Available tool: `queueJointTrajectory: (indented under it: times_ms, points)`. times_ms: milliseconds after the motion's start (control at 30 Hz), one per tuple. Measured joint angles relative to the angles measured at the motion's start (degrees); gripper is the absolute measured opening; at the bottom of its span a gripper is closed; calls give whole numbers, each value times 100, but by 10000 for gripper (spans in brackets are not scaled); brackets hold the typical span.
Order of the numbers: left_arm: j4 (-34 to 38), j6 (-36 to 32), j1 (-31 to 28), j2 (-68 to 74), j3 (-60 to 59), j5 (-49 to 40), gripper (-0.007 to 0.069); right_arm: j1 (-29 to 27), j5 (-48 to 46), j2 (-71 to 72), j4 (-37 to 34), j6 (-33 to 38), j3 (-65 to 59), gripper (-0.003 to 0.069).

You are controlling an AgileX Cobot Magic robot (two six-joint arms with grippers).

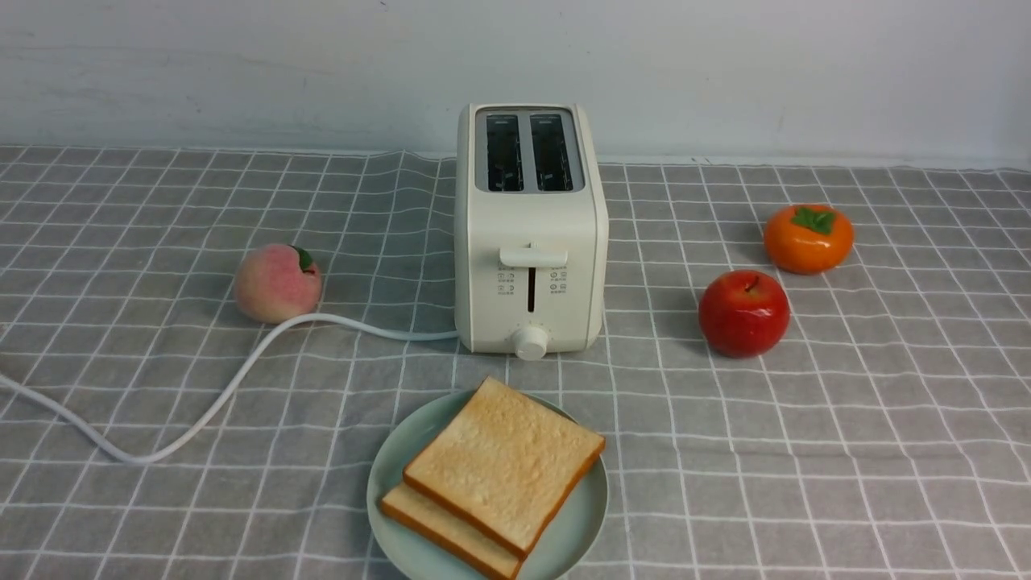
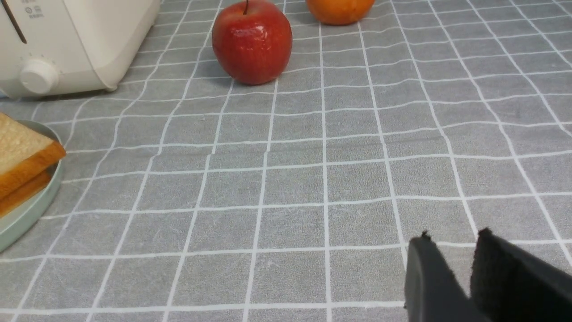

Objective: Take toasted bread from bread machine on grey coffee table place on plate.

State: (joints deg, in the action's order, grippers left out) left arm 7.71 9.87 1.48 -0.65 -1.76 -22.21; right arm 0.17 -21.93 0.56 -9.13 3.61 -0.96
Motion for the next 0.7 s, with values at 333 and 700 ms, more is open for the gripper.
queueJointTrajectory:
  times_ms: [333, 700]
  points:
    - [0, 0, 0, 0, 0, 0, 92, 0, 0, 0, 0, -2, 0, 176]
    - [0, 0, 0, 0, 0, 0, 103, 0, 0, 0, 0, 3, 0, 188]
